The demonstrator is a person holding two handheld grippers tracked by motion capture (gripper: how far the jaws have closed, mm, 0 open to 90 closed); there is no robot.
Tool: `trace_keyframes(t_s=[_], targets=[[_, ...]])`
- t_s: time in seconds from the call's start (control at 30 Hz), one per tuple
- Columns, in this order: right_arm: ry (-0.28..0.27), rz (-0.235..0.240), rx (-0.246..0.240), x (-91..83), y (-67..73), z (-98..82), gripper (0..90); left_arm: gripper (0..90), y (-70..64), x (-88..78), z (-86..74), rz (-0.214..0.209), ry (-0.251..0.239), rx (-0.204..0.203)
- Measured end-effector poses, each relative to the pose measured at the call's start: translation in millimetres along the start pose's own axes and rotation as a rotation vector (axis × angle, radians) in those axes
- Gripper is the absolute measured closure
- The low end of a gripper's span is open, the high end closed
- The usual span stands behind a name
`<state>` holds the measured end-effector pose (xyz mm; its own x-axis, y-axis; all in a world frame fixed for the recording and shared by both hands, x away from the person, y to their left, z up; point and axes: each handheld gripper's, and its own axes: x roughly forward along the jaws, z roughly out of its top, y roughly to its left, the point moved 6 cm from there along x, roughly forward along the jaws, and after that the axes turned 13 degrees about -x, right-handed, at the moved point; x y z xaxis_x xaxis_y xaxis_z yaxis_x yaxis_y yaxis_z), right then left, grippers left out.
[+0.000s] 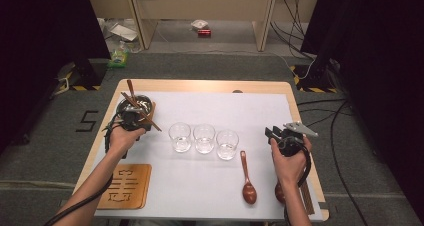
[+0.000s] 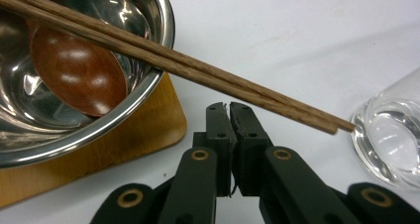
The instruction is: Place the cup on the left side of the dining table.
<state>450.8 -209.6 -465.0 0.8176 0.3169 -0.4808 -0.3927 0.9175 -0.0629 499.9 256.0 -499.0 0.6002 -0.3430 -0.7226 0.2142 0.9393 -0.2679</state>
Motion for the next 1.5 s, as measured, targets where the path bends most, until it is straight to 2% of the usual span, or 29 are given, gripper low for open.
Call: trace_keyframes(t_s=[0.13, 0.3, 0.4, 0.43, 0.53, 0.6, 0.67, 0.77, 0.87, 0.93, 1.03, 1.23, 1.33, 1.5], targets=[[-0.003, -0.001, 0.004, -0.5, -1.2, 0.3, 65.1, 86.5, 7.7, -9.8, -0.7, -0.004, -0.004, -0.009], [-0.002, -0.003, 0.006, -1.3, -1.3, 0.7, 65.2, 87.3, 17.6, -21.4, 5.6, 0.0, -0.015, -0.02], [-0.001, -0.003, 0.008, -0.8, -0.8, 0.6, 65.2, 87.7, 25.6, -31.9, 20.2, 0.003, -0.039, -0.035], [-0.001, -0.003, 0.006, -0.6, -0.8, 0.6, 65.2, 87.8, 25.6, -31.9, 20.2, 0.003, -0.039, -0.035], [-0.001, -0.002, 0.003, 0.3, -0.6, 0.4, 65.2, 88.3, 39.2, -33.8, 41.9, 0.029, -0.06, -0.062], [-0.002, -0.002, -0.004, 0.8, -0.7, 0.2, 65.3, 88.9, 47.0, -29.7, 54.4, 0.048, -0.073, -0.069], [-0.001, -0.001, -0.002, 0.8, -0.4, 0.0, 65.3, 89.2, 54.0, -23.6, 65.9, 0.082, -0.082, -0.055], [0.0, -0.002, 0.0, 0.6, -0.7, -0.7, 65.3, 89.4, 59.6, -11.6, 79.4, 0.102, -0.093, -0.041], [-0.001, -0.003, 0.002, 0.7, -2.0, -1.1, 65.3, 89.4, 59.9, 1.5, 89.3, 0.103, -0.105, -0.034], [-0.002, -0.005, 0.002, 0.6, -2.8, -1.4, 65.3, 89.4, 59.0, 9.4, 95.1, 0.115, -0.11, -0.01], [-0.005, -0.002, 0.004, 0.1, -3.2, -1.4, 65.3, 89.4, 56.4, 19.6, 102.9, 0.114, -0.111, 0.004], [-0.008, -0.002, 0.011, -1.1, -4.6, -1.5, 65.3, 89.4, 57.2, 32.9, 110.0, 0.15, -0.095, 0.02], [-0.005, 0.0, 0.011, -0.7, -5.1, -2.5, 65.3, 89.4, 57.8, 36.3, 110.4, 0.17, -0.085, 0.035], [-0.003, 0.001, 0.017, -0.1, -4.7, -2.8, 65.3, 89.4, 59.1, 39.2, 107.6, 0.185, -0.076, 0.036]])
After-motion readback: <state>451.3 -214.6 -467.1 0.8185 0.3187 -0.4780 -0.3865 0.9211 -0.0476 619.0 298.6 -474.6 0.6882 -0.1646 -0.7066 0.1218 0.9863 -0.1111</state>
